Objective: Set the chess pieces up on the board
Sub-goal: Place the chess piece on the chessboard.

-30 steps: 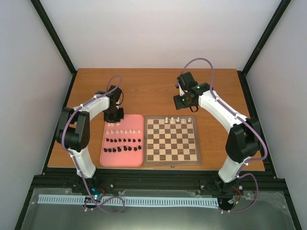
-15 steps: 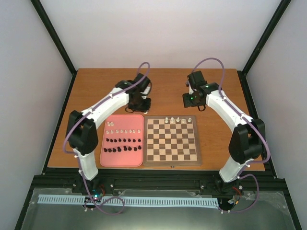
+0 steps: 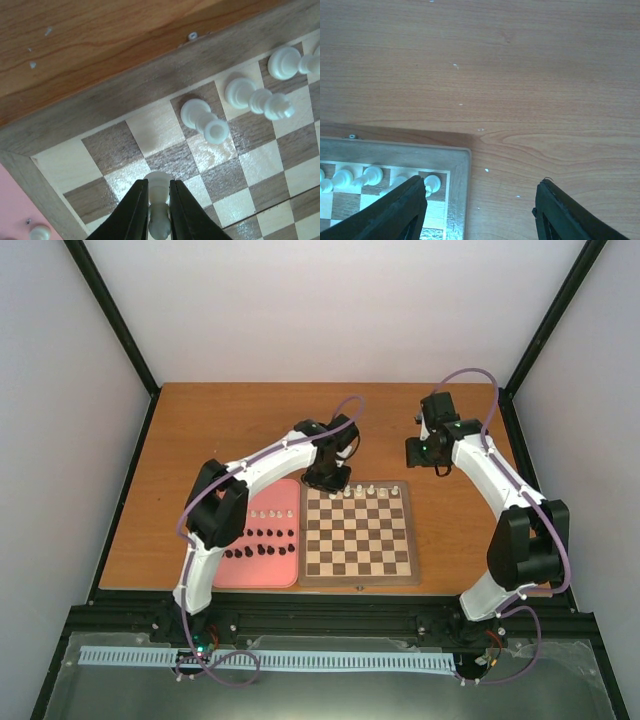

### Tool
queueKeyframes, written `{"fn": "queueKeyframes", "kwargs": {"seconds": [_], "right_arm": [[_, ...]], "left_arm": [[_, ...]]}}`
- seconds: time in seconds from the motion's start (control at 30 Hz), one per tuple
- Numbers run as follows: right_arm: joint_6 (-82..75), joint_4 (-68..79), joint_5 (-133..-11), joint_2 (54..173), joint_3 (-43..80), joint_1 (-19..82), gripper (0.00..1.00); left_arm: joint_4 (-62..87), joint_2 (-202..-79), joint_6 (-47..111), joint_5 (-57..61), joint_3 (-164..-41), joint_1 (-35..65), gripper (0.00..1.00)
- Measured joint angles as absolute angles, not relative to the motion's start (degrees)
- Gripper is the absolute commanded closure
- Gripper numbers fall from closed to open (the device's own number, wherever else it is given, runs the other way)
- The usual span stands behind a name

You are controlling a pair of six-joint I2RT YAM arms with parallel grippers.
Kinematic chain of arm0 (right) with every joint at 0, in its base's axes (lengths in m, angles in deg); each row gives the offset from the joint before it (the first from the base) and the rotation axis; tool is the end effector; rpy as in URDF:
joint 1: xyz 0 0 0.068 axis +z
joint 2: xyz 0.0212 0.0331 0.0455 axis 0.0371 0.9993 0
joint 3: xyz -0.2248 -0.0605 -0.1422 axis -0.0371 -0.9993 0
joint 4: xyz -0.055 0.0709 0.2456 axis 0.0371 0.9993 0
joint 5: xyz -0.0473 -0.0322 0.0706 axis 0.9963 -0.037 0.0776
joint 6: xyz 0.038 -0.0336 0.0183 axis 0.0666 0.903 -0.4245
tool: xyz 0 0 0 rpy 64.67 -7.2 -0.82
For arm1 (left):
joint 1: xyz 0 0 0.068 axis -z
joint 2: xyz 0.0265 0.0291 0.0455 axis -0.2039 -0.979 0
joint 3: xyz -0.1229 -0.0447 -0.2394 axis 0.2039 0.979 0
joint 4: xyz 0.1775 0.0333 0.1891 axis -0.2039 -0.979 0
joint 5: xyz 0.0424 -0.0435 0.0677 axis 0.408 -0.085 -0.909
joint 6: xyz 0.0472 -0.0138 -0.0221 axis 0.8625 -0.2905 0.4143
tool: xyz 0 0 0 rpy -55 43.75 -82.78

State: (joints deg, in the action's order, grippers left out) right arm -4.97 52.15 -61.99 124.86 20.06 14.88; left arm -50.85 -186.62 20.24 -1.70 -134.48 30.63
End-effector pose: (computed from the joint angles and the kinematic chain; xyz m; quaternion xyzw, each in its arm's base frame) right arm 0.3252 0.0718 0.2731 -0.0344 0.9705 0.0194 0.2380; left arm 0.3170 -0.2934 0.2155 0.1700 0.9794 -0.0879 0.0639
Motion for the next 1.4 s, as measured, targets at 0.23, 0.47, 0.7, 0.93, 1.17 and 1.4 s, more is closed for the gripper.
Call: {"fn": "queueKeyframes", "kwargs": {"seconds": [0.23, 0.47, 0.7, 0.93, 1.17, 1.4], "right_arm": [[-4.91, 51.75, -63.58, 124.49, 19.03, 12.96, 0.39], [-4.93, 51.49, -64.48, 124.34, 18.82, 12.65, 0.39], [-4.91, 51.47, -64.9, 124.34, 18.79, 12.21, 0.39], [-4.91, 51.31, -65.38, 124.23, 18.36, 12.06, 0.39], [-4.91, 51.18, -65.51, 124.12, 17.96, 12.0, 0.39], [-4.91, 51.03, -65.51, 124.12, 17.85, 11.95, 0.39]], "left_arm": [[-51.18, -189.51, 19.13, -2.39, -138.13, 30.71, 0.85], [-51.26, -191.02, 18.97, -2.9, -139.61, 30.71, 0.85], [-51.33, -192.33, 18.97, -3.03, -139.66, 30.71, 0.82], [-51.37, -193.14, 18.97, -3.2, -139.66, 30.71, 0.8], [-51.37, -193.2, 18.97, -3.51, -139.66, 30.71, 0.79], [-51.35, -193.31, 18.97, -3.44, -140.55, 30.71, 0.78]]}}
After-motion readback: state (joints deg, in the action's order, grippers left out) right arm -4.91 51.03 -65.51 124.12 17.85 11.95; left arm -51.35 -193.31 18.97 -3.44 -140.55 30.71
